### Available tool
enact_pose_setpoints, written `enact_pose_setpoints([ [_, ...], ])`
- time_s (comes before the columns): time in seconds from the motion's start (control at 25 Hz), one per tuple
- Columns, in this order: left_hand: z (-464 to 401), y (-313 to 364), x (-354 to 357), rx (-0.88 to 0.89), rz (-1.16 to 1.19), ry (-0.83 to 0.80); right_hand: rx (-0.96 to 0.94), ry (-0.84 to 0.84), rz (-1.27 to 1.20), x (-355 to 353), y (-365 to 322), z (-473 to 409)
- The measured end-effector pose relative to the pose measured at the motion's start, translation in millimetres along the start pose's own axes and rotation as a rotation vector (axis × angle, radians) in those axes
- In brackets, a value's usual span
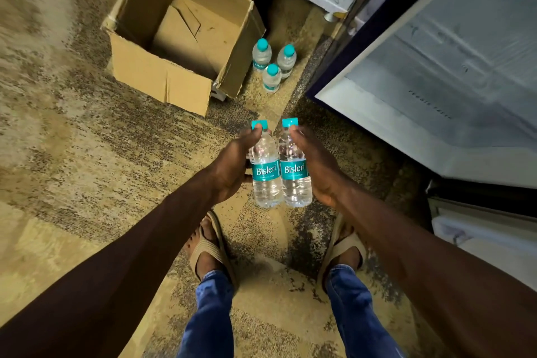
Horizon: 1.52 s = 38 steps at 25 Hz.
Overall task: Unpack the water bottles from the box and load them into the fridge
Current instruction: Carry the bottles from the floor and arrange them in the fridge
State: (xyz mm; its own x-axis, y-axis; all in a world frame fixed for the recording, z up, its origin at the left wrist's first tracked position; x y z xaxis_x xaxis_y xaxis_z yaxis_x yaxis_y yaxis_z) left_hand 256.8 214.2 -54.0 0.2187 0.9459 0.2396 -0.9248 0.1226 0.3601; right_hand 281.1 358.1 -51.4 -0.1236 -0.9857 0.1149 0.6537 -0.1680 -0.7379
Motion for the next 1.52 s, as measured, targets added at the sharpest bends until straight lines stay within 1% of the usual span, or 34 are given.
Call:
enact_pose_setpoints([
  [0.08, 10.6, 2.6, 9.9, -0.024, 0.003, 0.0, 0.093, 0.07, -0.074, -10.8, -3.2, 12.7],
  [0.16, 19.0, 4.1, 18.3, -0.029, -0.021, 0.005, 0.132, 0.114, -0.123, -23.0, -11.5, 24.5],
  [0.2, 25.0, 7.8, 24.2, -0.017, -0.044, 0.005, 0.135, 0.14, -0.133, -30.6, -16.8, 30.0],
  [0.32, 49.8, 26.9, 49.6, 0.051, -0.132, -0.032, 0.118, 0.134, -0.198, -42.7, -34.9, 49.1],
  [0.44, 78.3, 49.7, 74.8, 0.122, -0.137, -0.059, 0.082, 0.158, -0.241, -56.1, -58.2, 66.2],
  [0.52, 97.0, 66.0, 88.8, 0.185, -0.135, -0.051, -0.007, 0.137, -0.266, -64.7, -83.5, 79.8],
  [0.68, 132.5, 104.2, 130.4, 0.305, -0.155, -0.079, -0.198, 0.119, -0.202, -93.9, -153.6, 115.2],
  [0.8, 162.7, 143.2, 177.9, 0.399, -0.238, -0.158, -0.337, 0.198, -0.065, -123.2, -218.4, 152.9],
  [0.92, 203.1, 183.4, 228.5, 0.519, -0.317, -0.242, -0.484, 0.192, 0.037, -145.0, -273.8, 191.6],
  [1.12, 264.2, 237.5, 298.9, 0.68, -0.419, -0.281, -0.726, 0.242, 0.33, -184.4, -359.8, 253.3],
  [1.24, 306.5, 278.4, 347.2, 0.84, -0.563, -0.326, -0.876, 0.293, 0.38, -210.8, -410.0, 287.7],
  [1.4, 354.0, 342.4, 405.2, 1.115, -0.694, -0.305, -1.074, 0.351, 0.468, -239.5, -476.4, 320.6],
  [1.48, 361.6, 367.1, 433.6, 1.23, -0.757, -0.344, -1.133, 0.418, 0.452, -257.1, -498.9, 326.3],
  [1.52, 357.2, 377.2, 444.6, 1.249, -0.773, -0.362, -1.149, 0.468, 0.445, -267.6, -506.5, 325.4],
])
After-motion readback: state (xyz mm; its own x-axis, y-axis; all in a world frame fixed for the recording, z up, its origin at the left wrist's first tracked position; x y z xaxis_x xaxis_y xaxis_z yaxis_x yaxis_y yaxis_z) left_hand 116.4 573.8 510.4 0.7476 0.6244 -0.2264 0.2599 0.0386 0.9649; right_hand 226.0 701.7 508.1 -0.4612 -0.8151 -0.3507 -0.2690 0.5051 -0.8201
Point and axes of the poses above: each hand's wrist, its own z-axis away from the middle knuckle, its own x-axis out of the palm, y = z × x, the point moved 8 cm from there along -z, towards the middle knuckle, and after that the axes turned 9 degrees about -x, right-handed, at the moved point
